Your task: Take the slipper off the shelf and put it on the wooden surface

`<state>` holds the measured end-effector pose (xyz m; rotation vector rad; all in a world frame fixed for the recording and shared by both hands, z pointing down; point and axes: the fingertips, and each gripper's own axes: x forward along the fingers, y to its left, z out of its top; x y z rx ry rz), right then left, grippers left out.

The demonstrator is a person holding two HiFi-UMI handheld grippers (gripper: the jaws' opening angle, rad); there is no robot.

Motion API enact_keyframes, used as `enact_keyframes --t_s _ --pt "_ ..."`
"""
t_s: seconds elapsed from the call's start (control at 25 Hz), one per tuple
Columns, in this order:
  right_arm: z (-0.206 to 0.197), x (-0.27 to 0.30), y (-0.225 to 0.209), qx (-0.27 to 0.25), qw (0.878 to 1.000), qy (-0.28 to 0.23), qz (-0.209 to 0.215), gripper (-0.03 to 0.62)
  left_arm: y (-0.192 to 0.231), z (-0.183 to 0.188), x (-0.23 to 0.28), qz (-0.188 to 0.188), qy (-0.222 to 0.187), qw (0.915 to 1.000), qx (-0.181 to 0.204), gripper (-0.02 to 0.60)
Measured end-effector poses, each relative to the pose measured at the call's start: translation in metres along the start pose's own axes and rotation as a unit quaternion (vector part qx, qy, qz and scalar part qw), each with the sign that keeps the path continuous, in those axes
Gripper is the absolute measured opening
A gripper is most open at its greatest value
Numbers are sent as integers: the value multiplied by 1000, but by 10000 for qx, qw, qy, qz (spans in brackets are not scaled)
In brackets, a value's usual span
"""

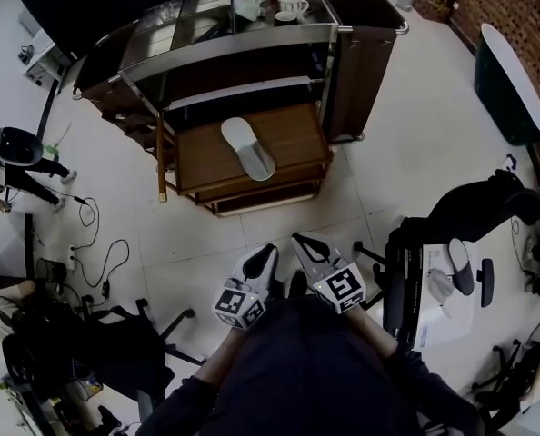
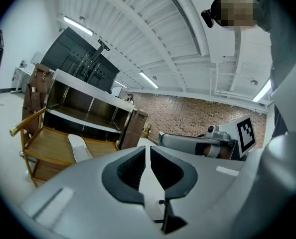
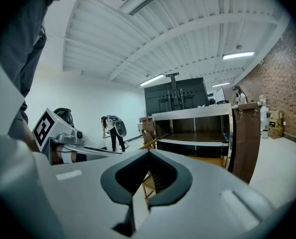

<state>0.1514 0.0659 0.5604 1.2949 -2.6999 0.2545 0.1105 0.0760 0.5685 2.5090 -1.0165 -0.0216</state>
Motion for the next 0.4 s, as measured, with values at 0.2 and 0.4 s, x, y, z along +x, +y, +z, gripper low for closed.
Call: enact_keyframes --t_s 0.2,0.4 --pt "5 3 3 -187 9992 53 338 0 -7 7 3 -172 -47 9998 113 49" --pt "8 8 -4 -218 9969 -9 750 0 -6 13 10 -191 -110 9995 223 49"
